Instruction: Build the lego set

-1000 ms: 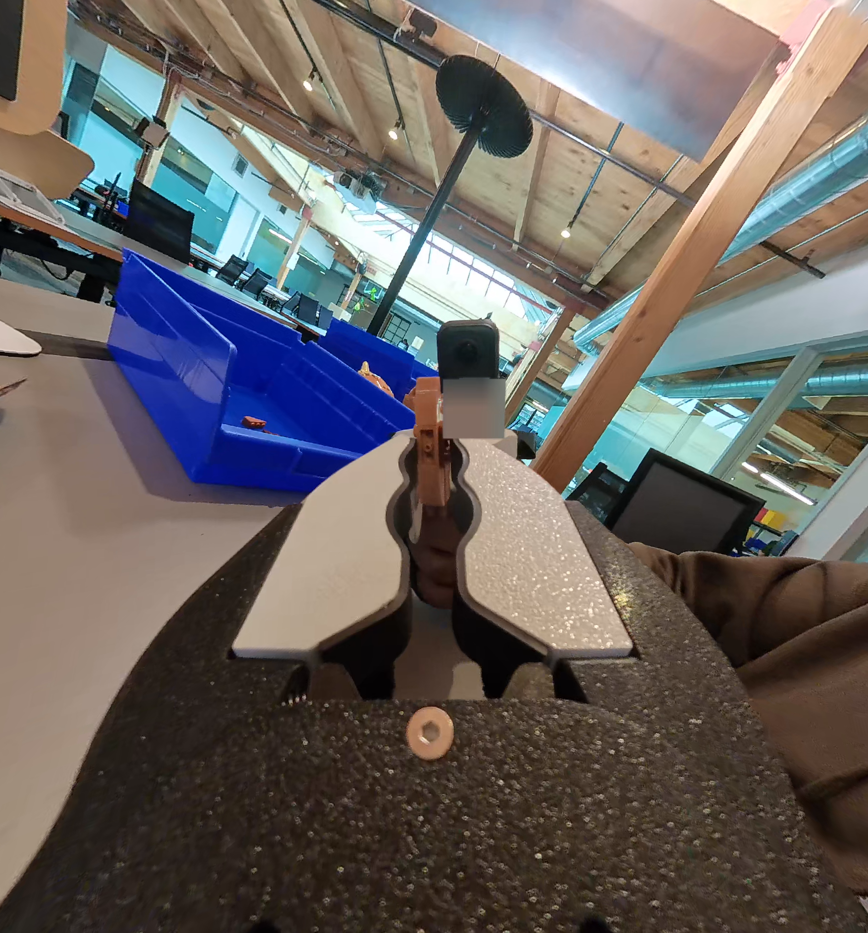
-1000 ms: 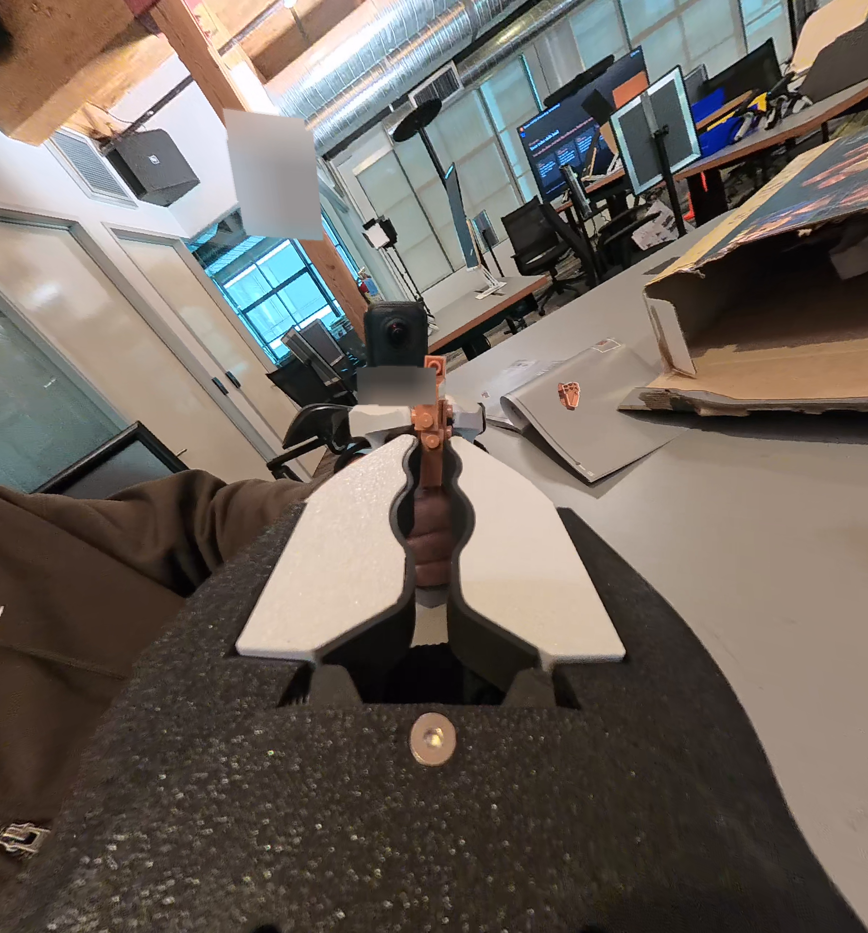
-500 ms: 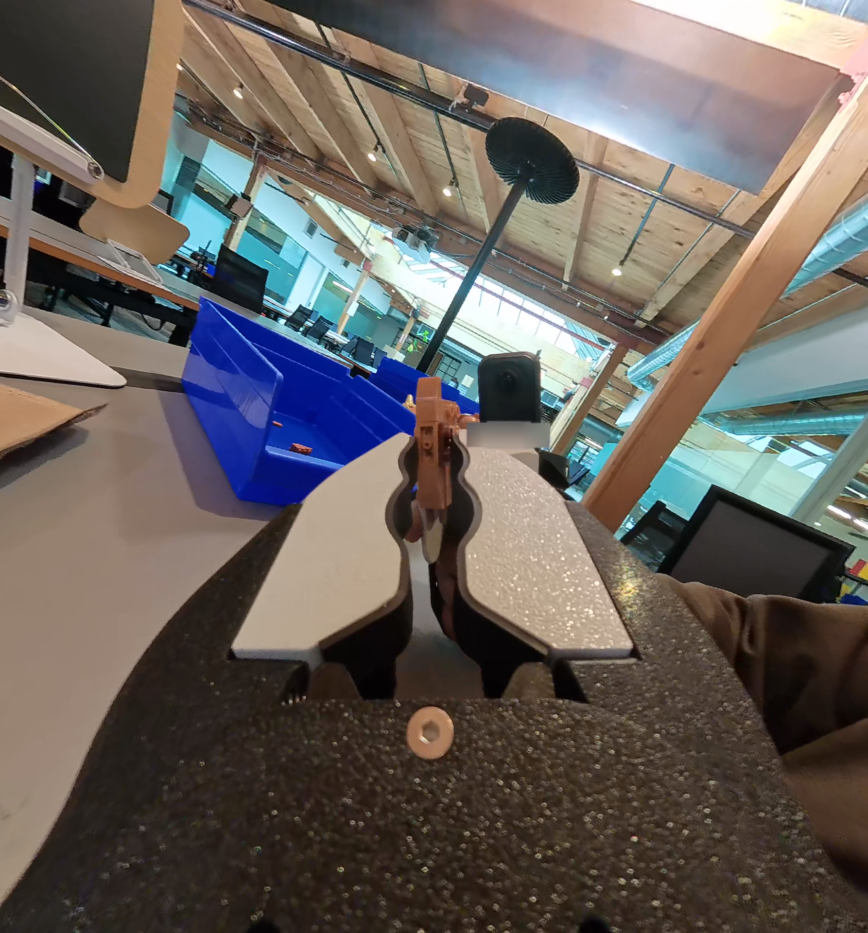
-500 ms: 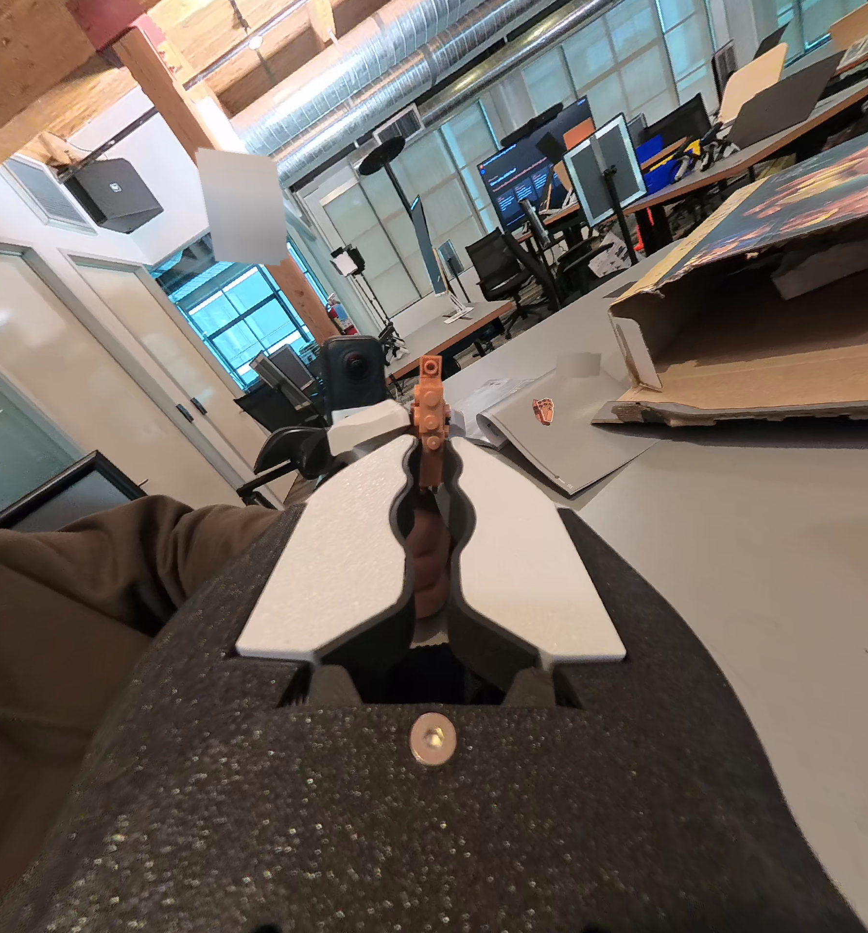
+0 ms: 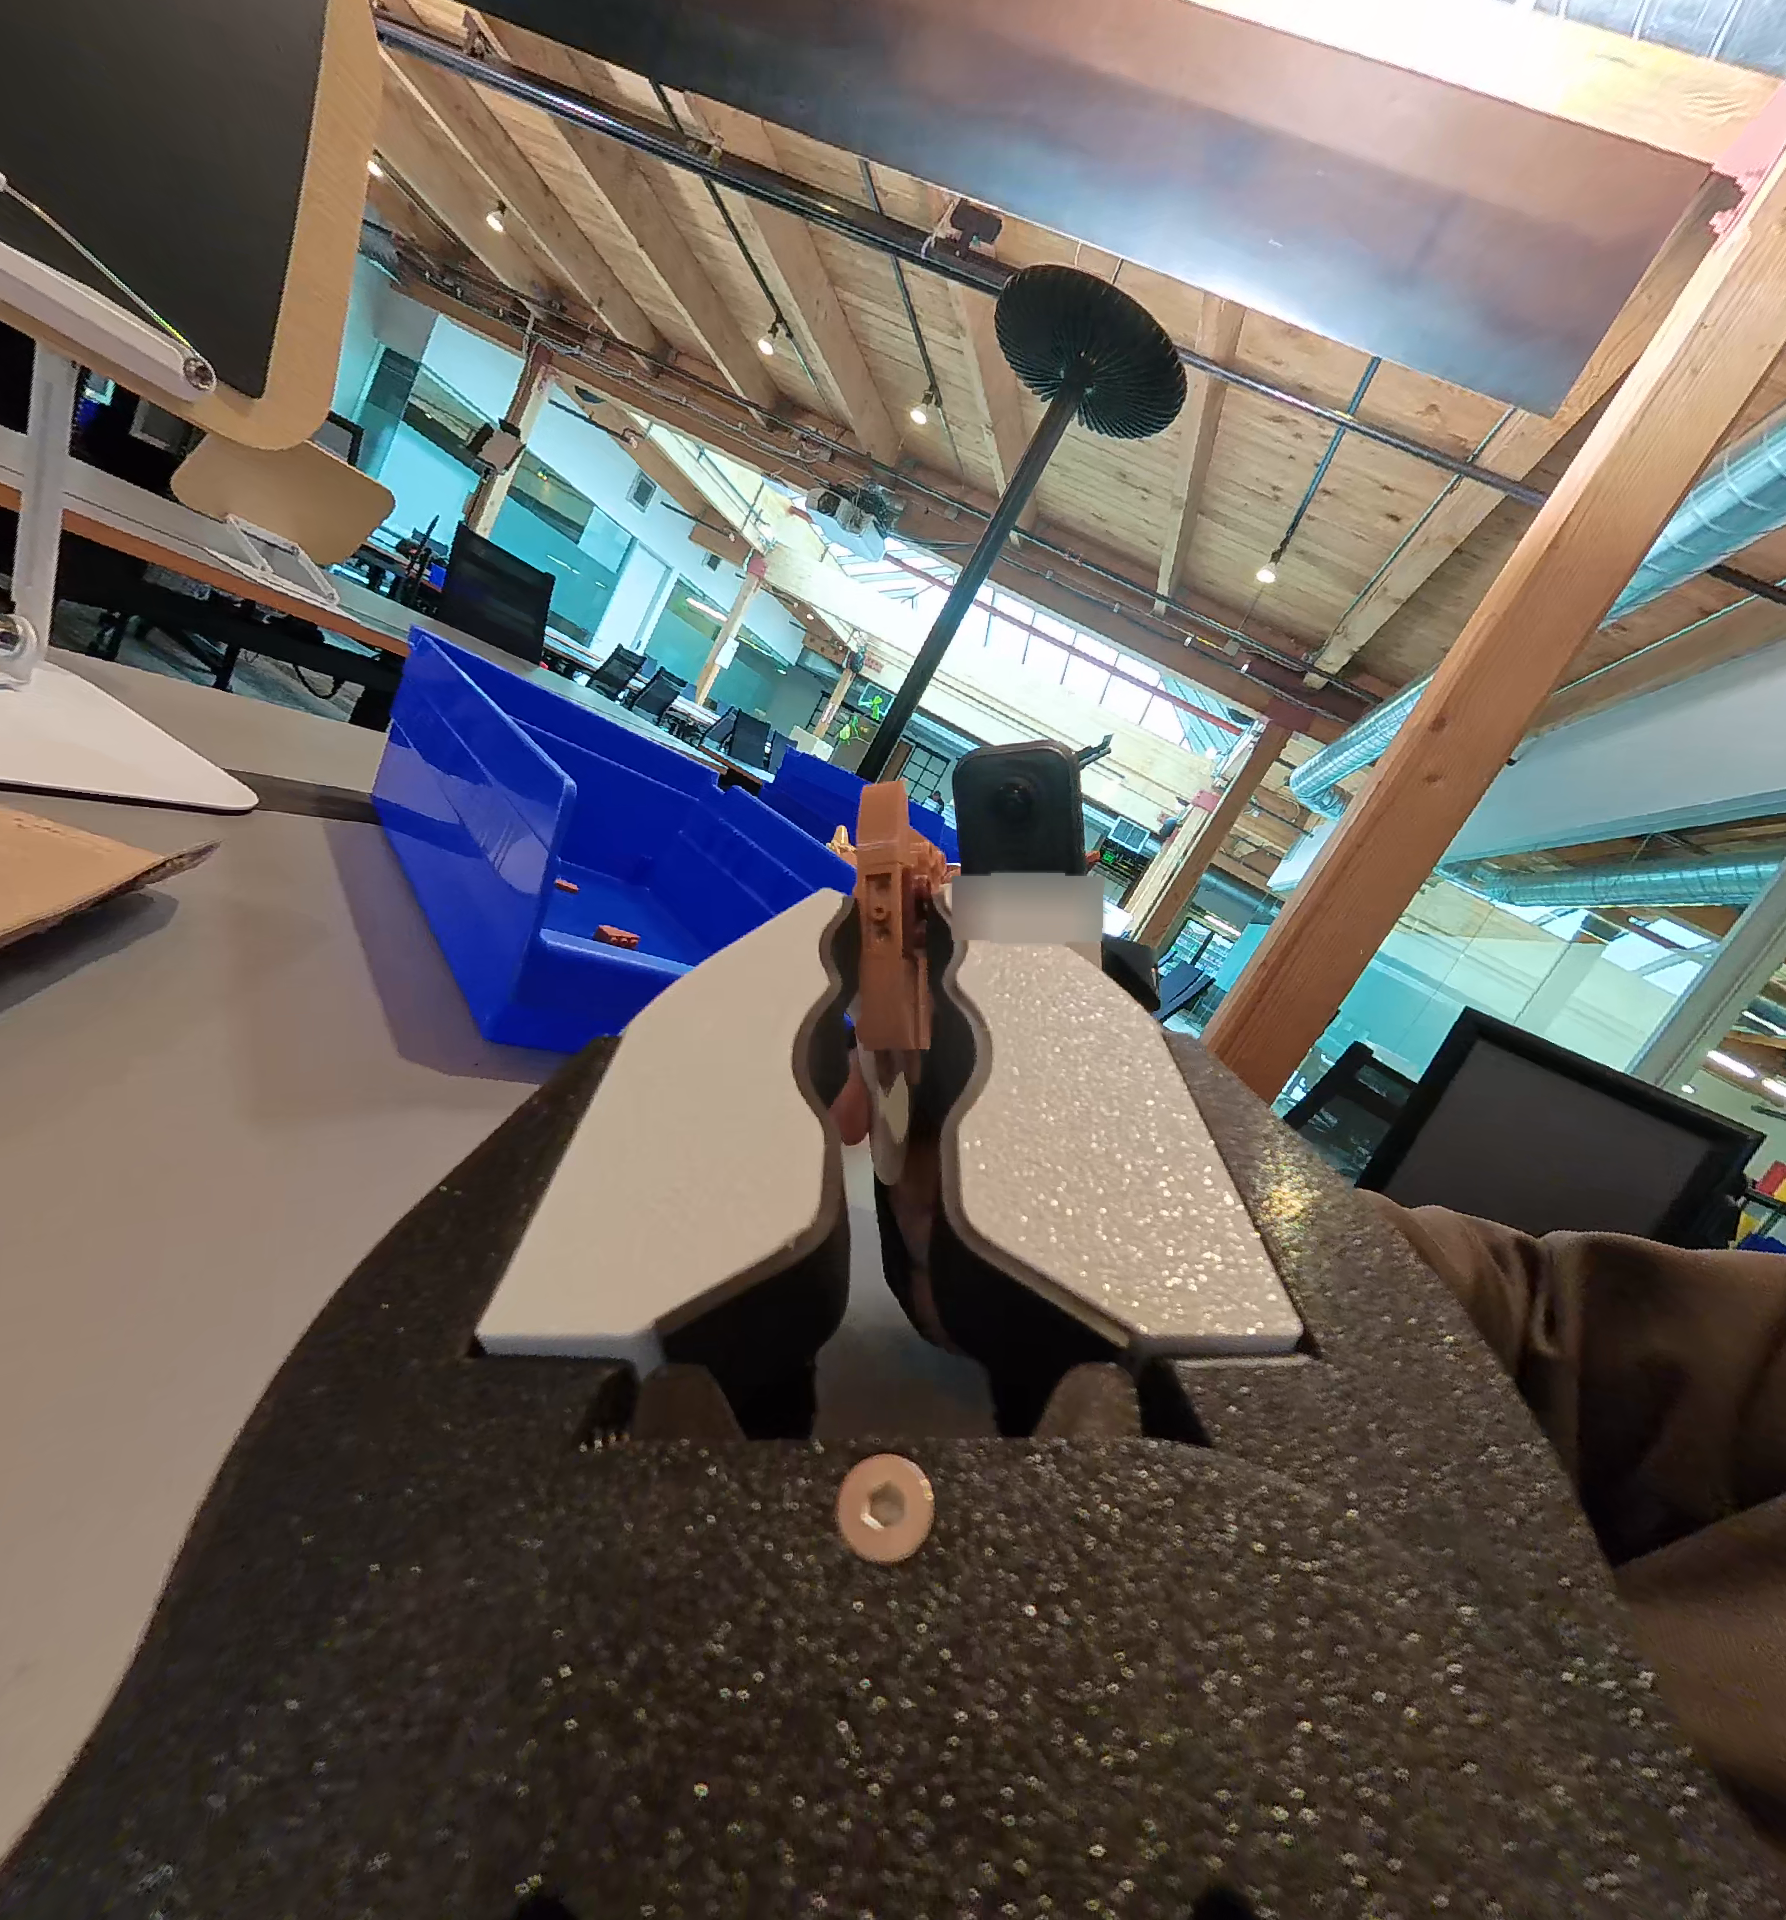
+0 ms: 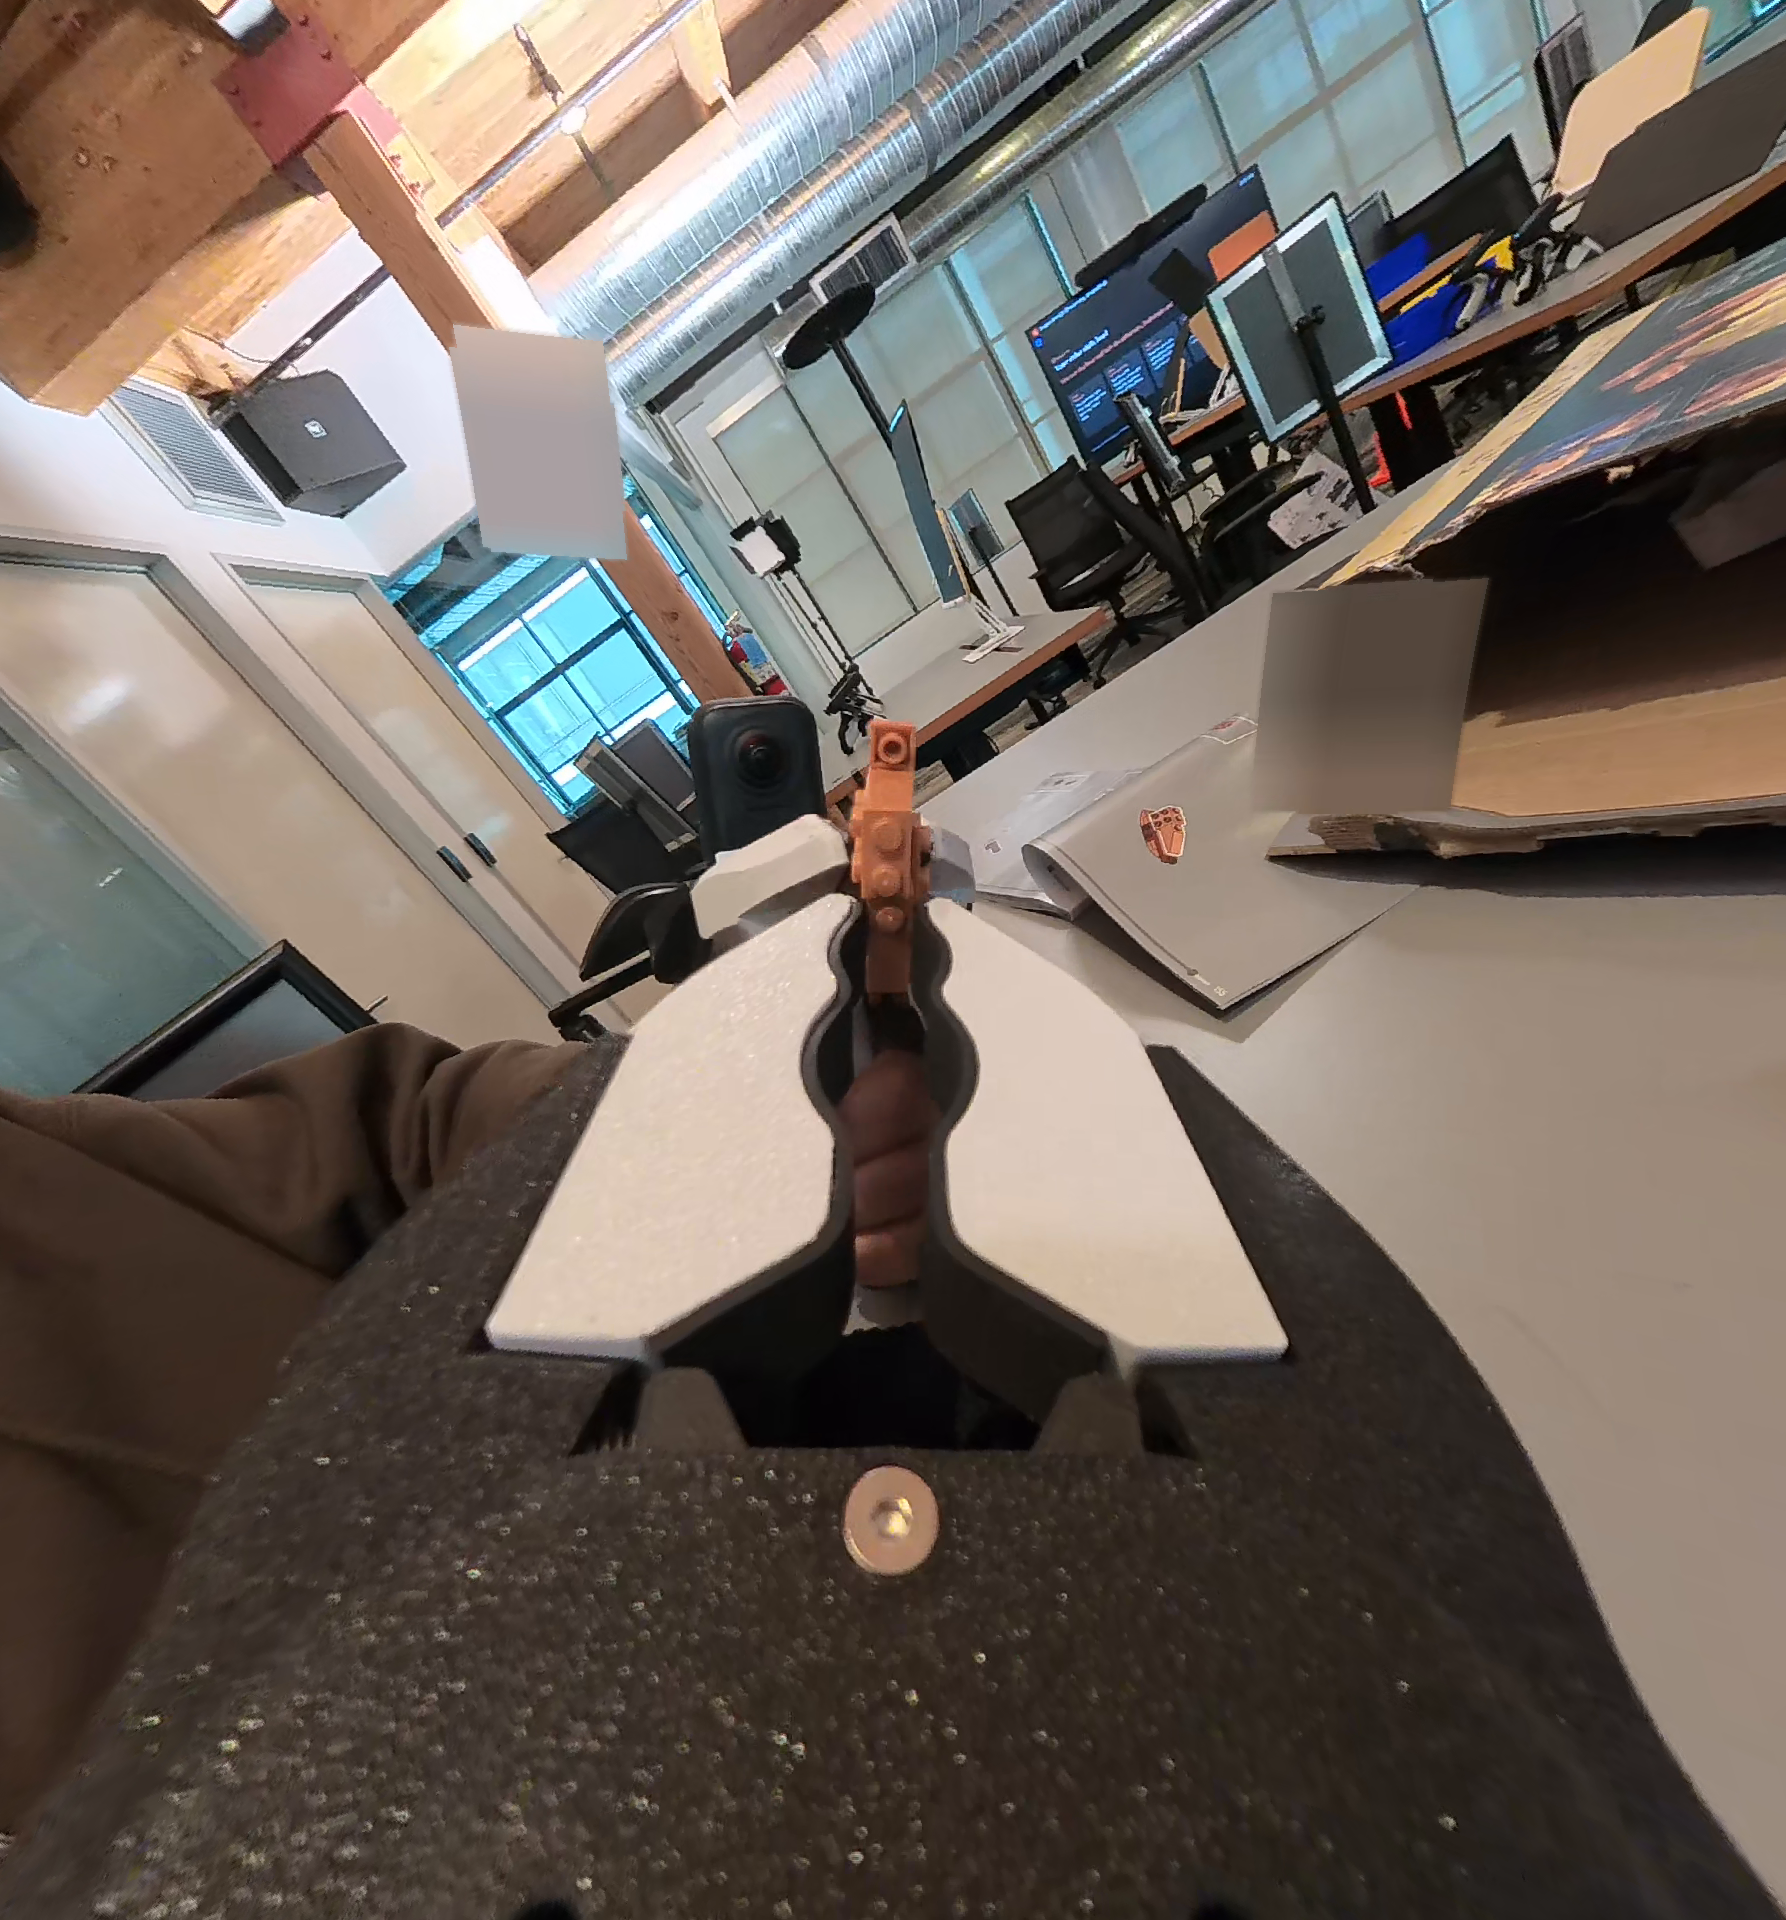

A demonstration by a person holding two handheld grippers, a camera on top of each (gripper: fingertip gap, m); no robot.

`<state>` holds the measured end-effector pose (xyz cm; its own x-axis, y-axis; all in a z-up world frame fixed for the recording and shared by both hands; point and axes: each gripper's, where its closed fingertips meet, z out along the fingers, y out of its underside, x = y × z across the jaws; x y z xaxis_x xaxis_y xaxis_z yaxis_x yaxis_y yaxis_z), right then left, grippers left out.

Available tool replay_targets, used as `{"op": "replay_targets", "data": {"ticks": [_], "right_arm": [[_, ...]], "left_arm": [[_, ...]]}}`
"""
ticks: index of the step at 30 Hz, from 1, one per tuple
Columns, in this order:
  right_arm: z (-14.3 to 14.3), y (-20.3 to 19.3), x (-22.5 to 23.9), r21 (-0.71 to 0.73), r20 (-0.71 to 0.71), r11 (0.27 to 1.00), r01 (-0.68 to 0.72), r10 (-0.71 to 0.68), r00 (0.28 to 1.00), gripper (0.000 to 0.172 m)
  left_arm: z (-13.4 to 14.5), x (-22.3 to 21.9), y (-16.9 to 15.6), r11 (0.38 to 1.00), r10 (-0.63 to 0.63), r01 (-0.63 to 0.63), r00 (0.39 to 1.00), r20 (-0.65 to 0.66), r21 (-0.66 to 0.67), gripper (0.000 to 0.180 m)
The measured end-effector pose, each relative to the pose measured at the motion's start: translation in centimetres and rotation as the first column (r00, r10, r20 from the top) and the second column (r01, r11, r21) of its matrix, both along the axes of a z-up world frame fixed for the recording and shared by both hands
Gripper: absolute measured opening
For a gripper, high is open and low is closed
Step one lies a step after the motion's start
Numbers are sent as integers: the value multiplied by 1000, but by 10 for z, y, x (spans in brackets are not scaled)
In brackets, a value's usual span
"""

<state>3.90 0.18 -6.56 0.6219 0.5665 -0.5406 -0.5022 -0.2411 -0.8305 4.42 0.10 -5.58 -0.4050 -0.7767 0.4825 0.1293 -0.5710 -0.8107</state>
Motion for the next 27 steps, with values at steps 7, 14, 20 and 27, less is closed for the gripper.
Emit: {"op": "replay_targets", "data": {"ticks": [7,14,20,27], "right_arm": [[2,0,1,10,31,1000,21,-21,999,8],[7,-2,3,30,51,999,38,-39,998,7],[7,-3,2,32,57,999,28,-30,998,8],[8,-4,1,33,67,999,18,-20,998,7]], "left_arm": [[0,1,-1,999,8,-7,1000,-8,31,12],[4,0,-4,995,-12,13,1000,-17,98,13],[4,-2,-5,990,-24,29,999,-38,140,13],[4,-3,-7,983,-56,67,996,-69,172,13]]}}
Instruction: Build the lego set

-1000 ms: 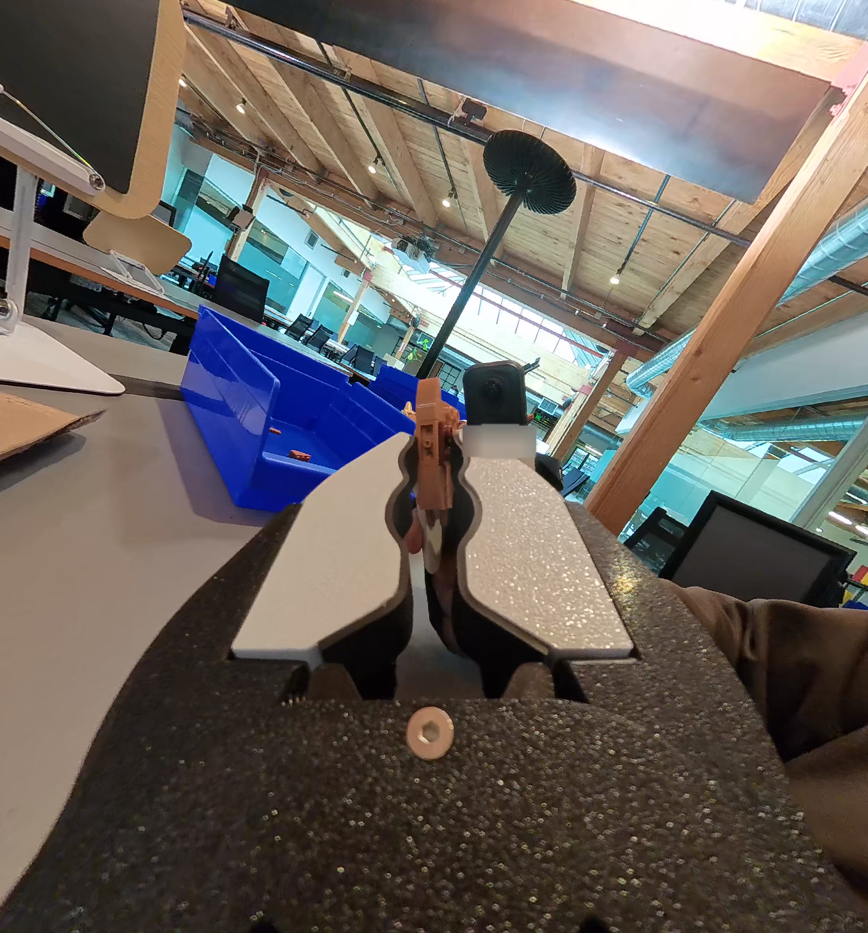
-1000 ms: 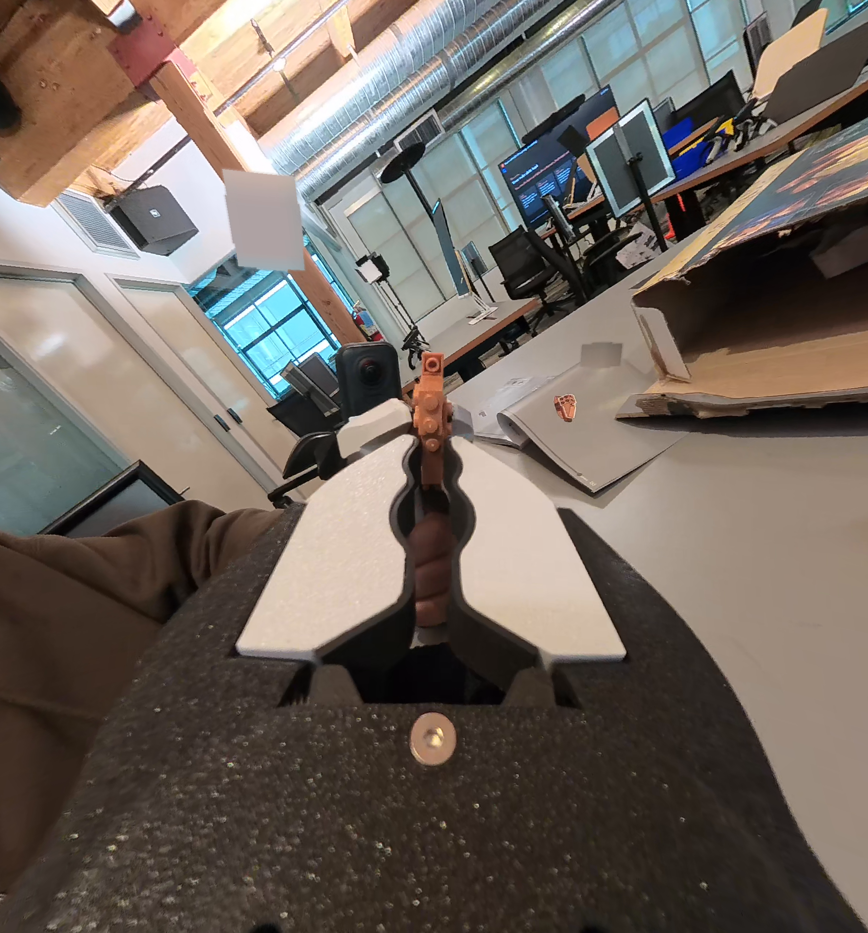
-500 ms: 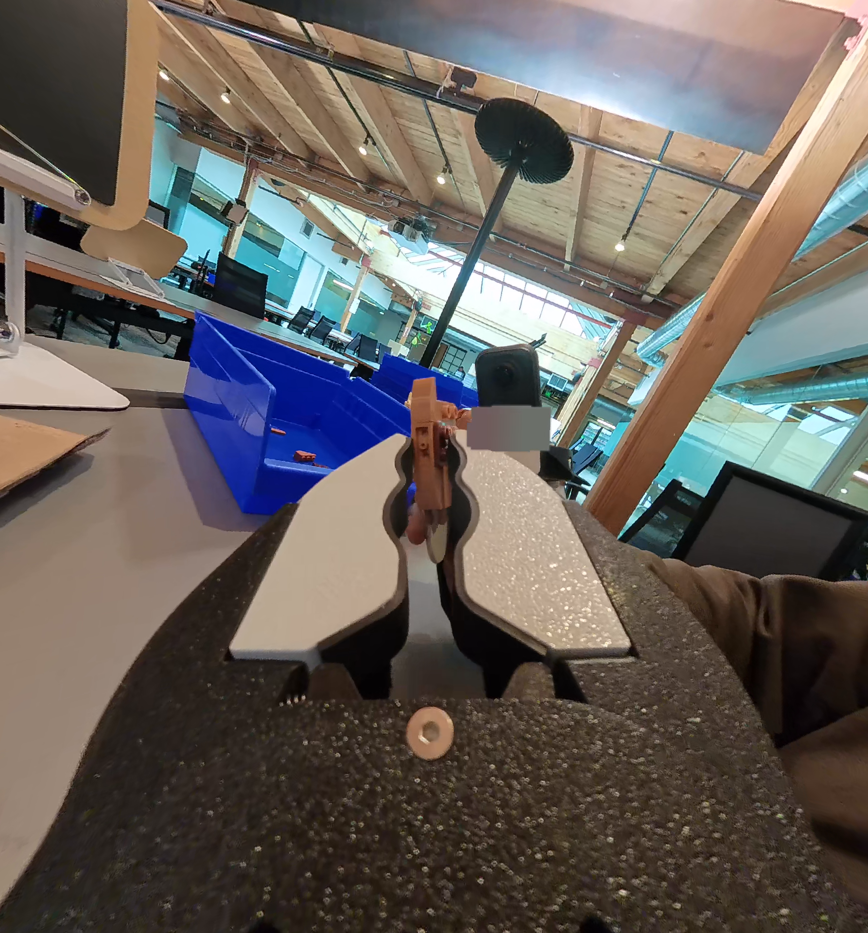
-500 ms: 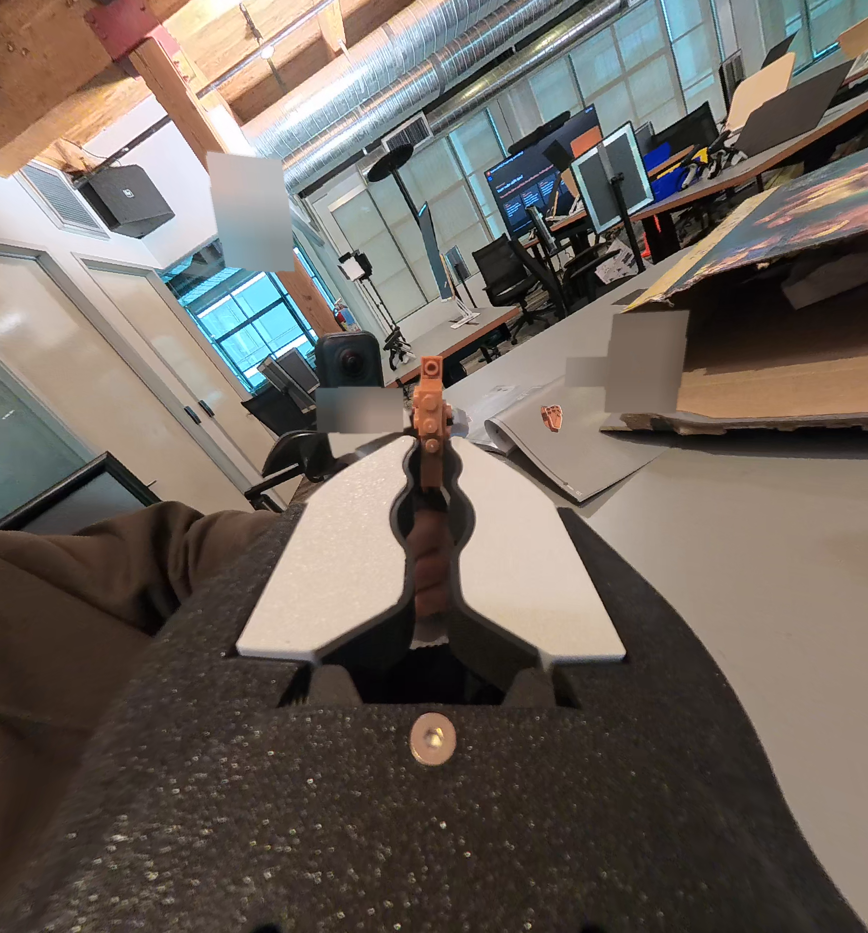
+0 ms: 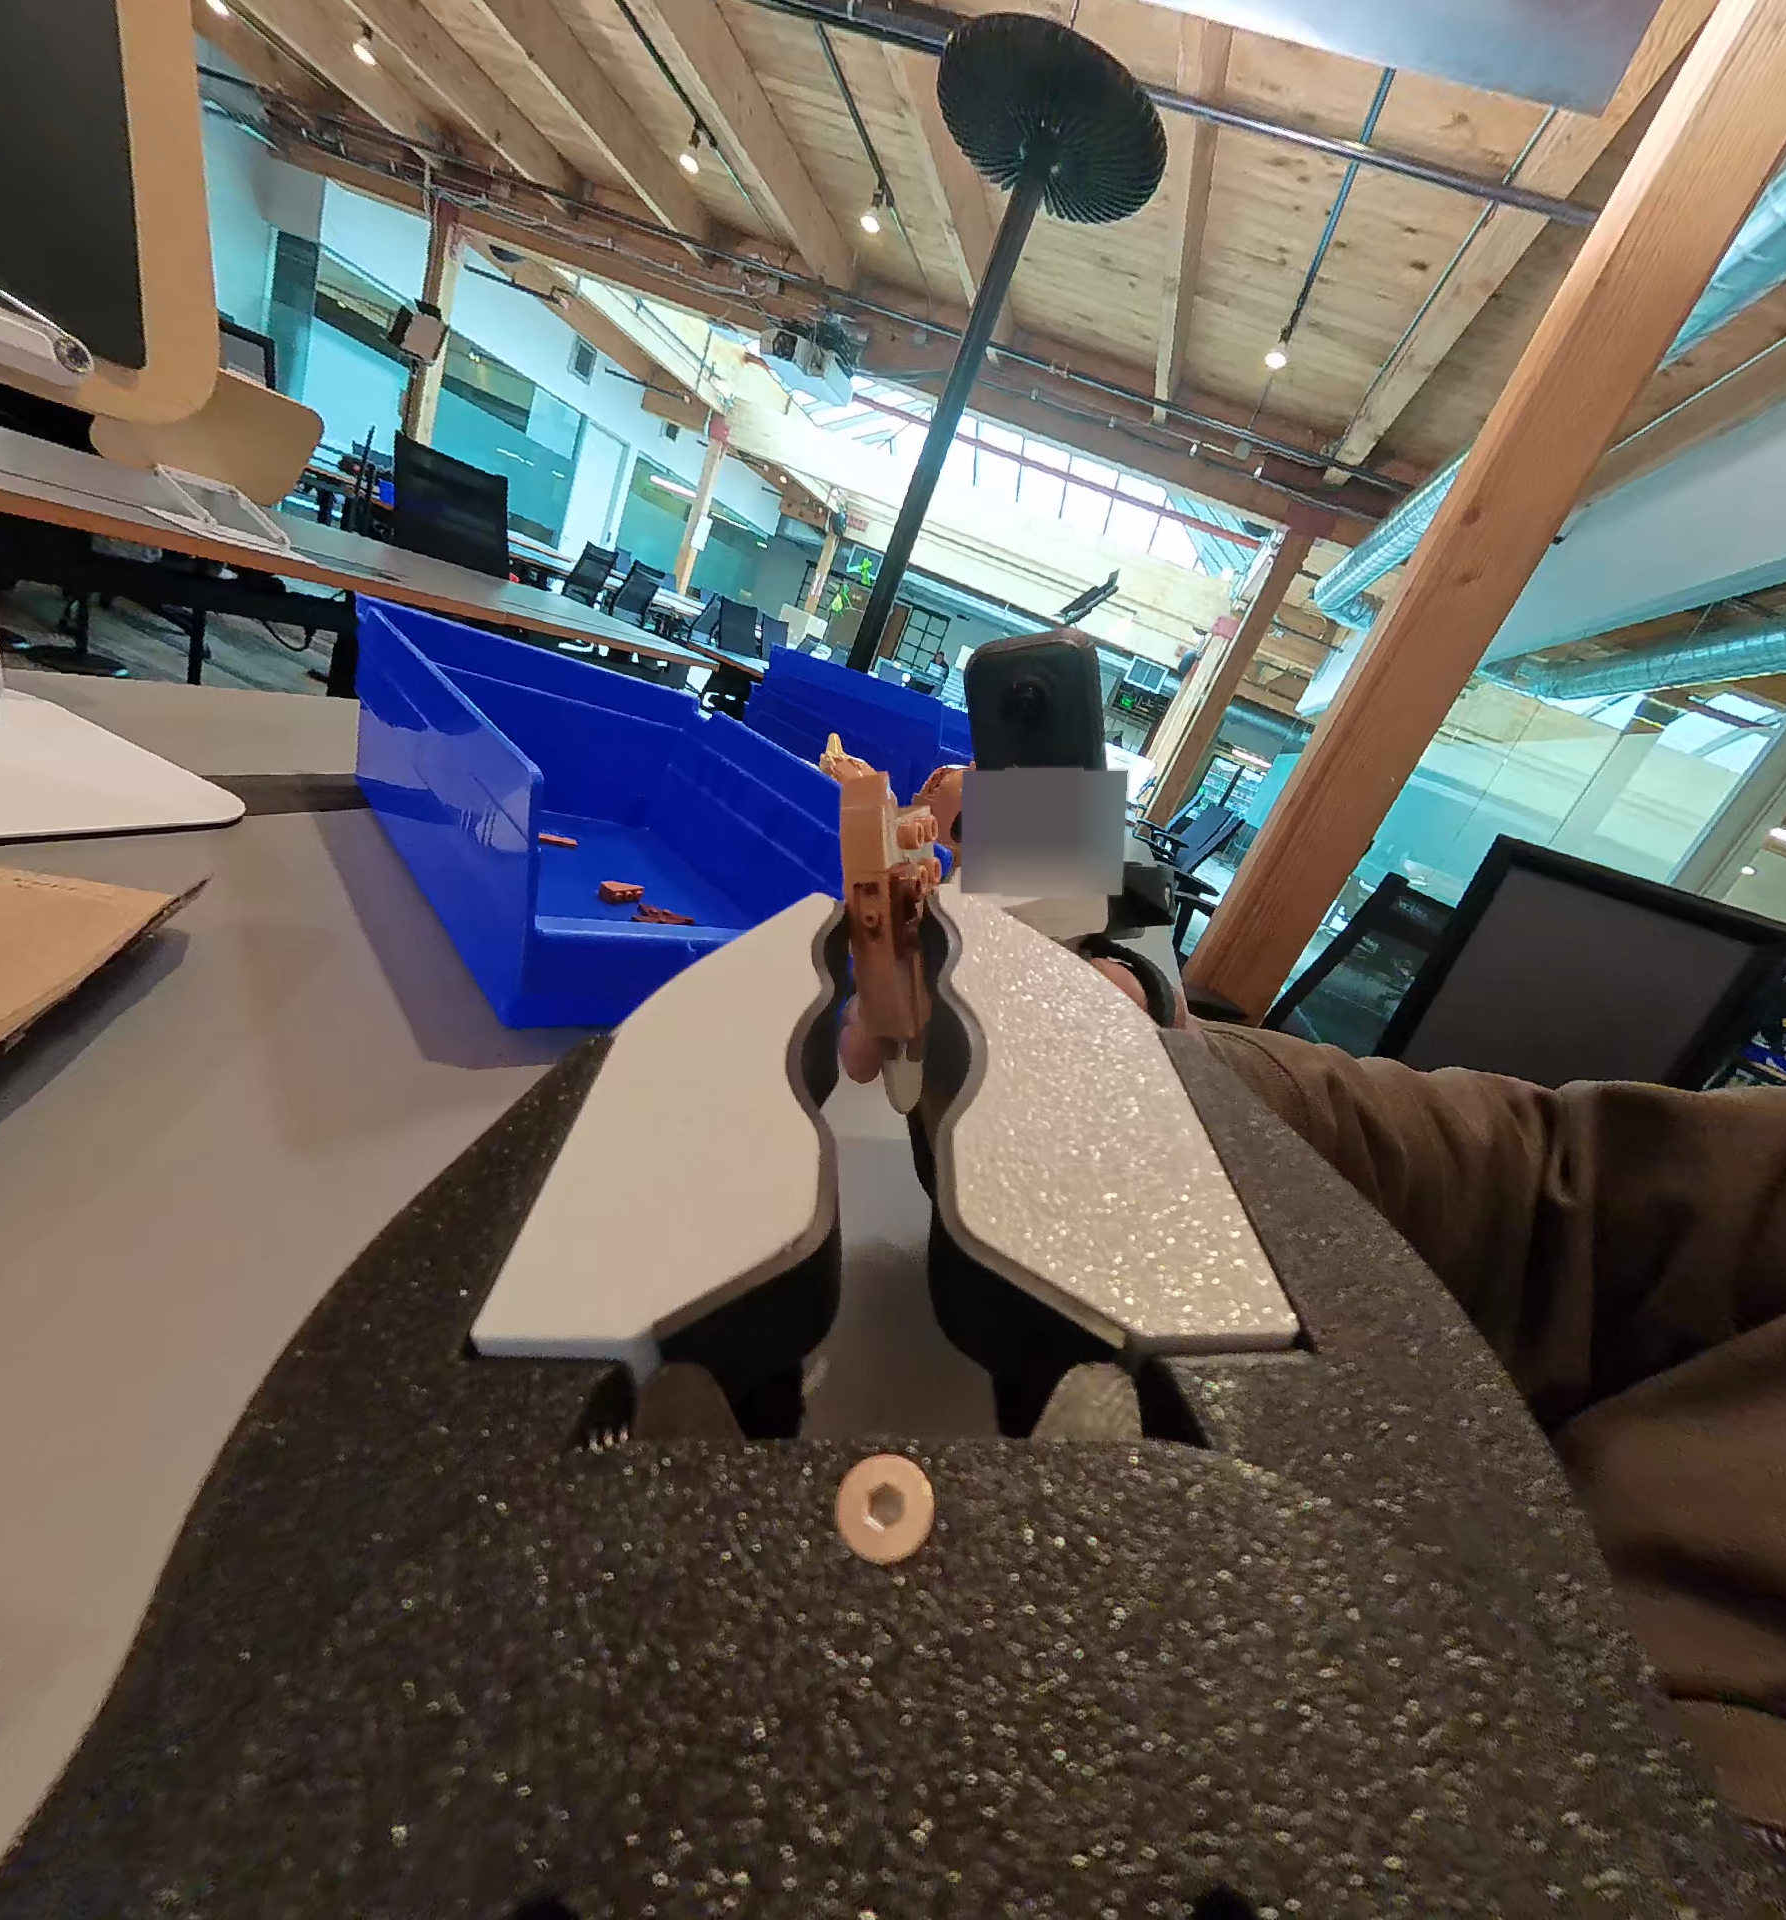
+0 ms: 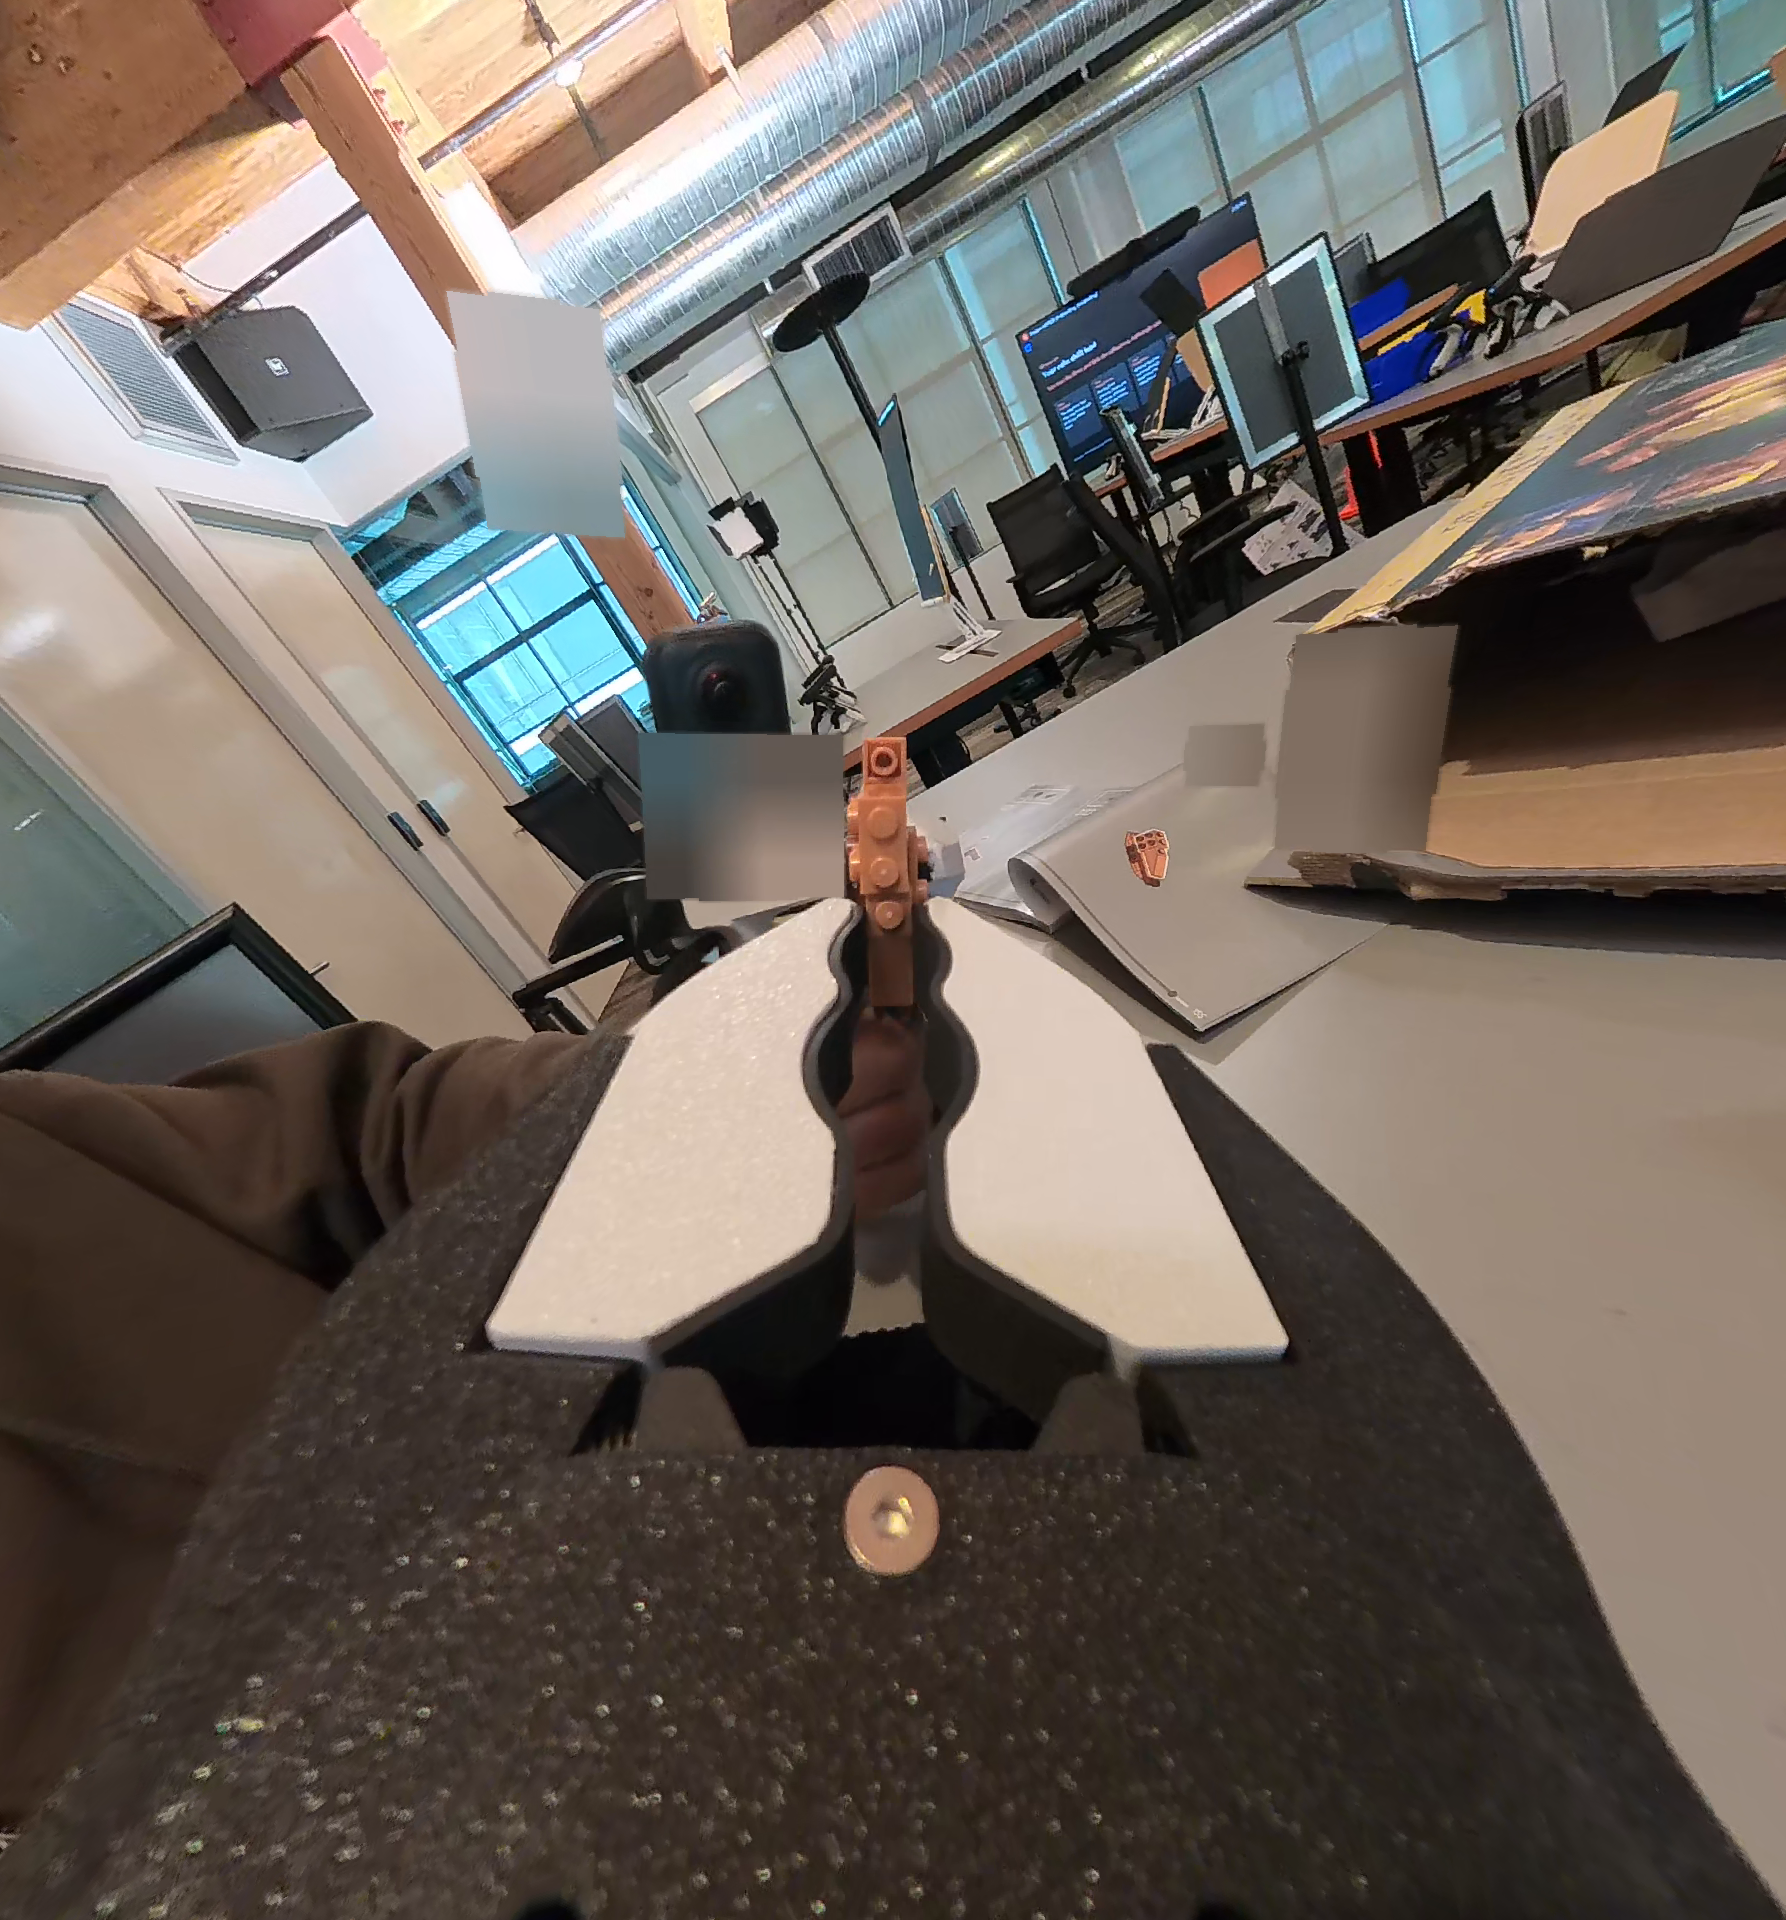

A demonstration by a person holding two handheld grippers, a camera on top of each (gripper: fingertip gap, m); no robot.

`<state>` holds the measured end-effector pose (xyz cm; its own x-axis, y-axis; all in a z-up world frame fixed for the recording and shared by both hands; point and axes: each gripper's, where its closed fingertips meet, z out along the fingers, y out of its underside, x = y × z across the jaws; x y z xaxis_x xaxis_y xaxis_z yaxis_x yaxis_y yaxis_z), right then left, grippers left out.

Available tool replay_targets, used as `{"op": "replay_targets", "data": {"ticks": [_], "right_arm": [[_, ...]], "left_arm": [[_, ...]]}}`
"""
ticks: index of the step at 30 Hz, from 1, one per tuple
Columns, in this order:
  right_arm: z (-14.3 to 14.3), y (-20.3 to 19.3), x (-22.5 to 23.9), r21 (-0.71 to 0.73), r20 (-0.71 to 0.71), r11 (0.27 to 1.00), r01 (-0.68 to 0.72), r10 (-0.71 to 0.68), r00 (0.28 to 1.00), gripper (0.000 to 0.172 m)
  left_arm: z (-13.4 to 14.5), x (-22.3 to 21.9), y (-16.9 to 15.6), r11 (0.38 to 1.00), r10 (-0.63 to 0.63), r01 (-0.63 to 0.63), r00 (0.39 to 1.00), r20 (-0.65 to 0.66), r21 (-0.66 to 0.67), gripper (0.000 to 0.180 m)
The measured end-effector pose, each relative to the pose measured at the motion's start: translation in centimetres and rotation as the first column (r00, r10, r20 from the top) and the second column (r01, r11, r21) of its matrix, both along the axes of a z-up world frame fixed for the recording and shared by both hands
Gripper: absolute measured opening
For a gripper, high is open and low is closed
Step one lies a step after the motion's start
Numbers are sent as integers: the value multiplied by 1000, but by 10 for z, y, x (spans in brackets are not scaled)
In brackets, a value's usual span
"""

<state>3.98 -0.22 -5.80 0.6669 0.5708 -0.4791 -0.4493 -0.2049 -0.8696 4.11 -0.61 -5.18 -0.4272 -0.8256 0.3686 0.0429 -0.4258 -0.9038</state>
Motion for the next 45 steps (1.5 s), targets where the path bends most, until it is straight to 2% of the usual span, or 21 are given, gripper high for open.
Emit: {"op": "replay_targets", "data": {"ticks": [10,25,37,45], "right_arm": [[1,-2,-1,-2,5,1000,-15,15,1000,7],[0,-1,1,1,27,1000,-6,6,1000,7],[5,-6,-5,16,7,998,-57,57,998,7],[2,-1,-2,-3,77,1000,17,-16,997,8]], "left_arm": [[-1,-1,-2,997,-57,56,998,-24,-43,13],[-5,1,-4,999,-33,34,998,-52,2,14],[0,-3,-8,989,-117,115,993,-21,-92,13],[-2,0,-2,993,-45,43,999,-16,-106,13]]}}
